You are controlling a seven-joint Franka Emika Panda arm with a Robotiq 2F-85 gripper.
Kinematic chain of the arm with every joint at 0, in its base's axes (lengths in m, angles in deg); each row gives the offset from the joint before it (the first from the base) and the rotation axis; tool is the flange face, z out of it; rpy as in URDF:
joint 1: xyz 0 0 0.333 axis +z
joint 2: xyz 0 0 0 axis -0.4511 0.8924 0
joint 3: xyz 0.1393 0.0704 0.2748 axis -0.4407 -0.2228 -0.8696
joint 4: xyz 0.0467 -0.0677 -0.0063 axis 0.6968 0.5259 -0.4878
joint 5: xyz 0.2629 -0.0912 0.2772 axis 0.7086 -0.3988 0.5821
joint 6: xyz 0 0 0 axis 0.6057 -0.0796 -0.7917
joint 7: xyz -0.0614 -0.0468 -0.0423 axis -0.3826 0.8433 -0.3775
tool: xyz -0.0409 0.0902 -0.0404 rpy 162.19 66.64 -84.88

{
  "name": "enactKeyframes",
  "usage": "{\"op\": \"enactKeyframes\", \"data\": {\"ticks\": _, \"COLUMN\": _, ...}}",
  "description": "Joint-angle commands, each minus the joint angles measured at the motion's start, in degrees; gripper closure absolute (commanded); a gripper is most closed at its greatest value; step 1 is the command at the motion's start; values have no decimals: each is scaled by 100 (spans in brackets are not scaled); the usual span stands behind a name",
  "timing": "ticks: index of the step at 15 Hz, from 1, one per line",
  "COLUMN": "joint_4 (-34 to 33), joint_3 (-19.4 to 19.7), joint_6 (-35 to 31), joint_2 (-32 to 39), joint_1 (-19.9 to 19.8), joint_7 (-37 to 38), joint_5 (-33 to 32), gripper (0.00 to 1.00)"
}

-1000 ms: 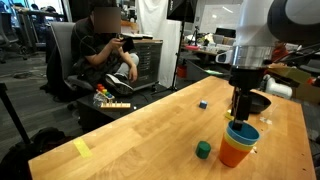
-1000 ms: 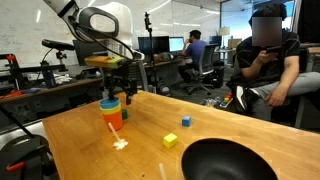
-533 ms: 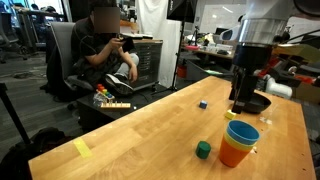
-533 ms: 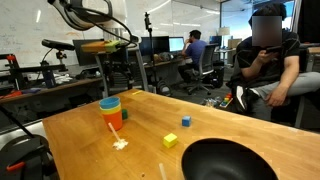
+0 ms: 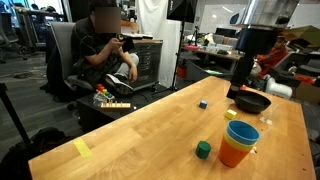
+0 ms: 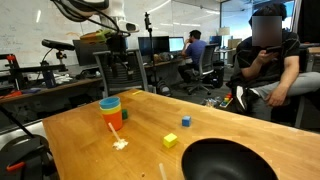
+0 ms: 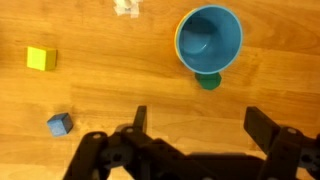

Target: Stack the cups from blue to yellow to orange

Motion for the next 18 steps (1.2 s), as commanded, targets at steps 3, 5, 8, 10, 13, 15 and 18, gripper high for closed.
{"op": "enactKeyframes", "data": {"ticks": 3, "joint_4": -51, "joint_3": 33, "joint_6": 20, "joint_2": -11, "joint_1": 28, "joint_7": 253, "joint_5": -2, "gripper": 0}}
{"op": "enactKeyframes", "data": {"ticks": 5, "joint_4": -67, "joint_3": 34, "joint_6": 21, "joint_2": -11, "joint_1": 28, "joint_7": 295, "joint_5": -2, "gripper": 0}}
{"op": "enactKeyframes", "data": {"ticks": 8, "joint_4": -67, "joint_3": 35, "joint_6": 21, "joint_2": -11, "joint_1": 28, "joint_7": 314, "joint_5": -2, "gripper": 0}}
{"op": "enactKeyframes", "data": {"ticks": 10, "joint_4": -67, "joint_3": 35, "joint_6": 21, "joint_2": -11, "joint_1": 28, "joint_7": 321, "joint_5": -2, "gripper": 0}}
{"op": "enactKeyframes", "data": {"ticks": 13, "joint_4": -67, "joint_3": 35, "joint_6": 21, "joint_2": -11, "joint_1": 28, "joint_7": 327, "joint_5": -2, "gripper": 0}}
{"op": "enactKeyframes", "data": {"ticks": 15, "joint_4": -67, "joint_3": 35, "joint_6": 21, "joint_2": -11, "joint_1": 28, "joint_7": 329, "joint_5": -2, "gripper": 0}}
{"op": "enactKeyframes", "data": {"ticks": 18, "joint_4": -67, "joint_3": 35, "joint_6": 21, "joint_2": -11, "joint_1": 28, "joint_7": 332, "joint_5": -2, "gripper": 0}}
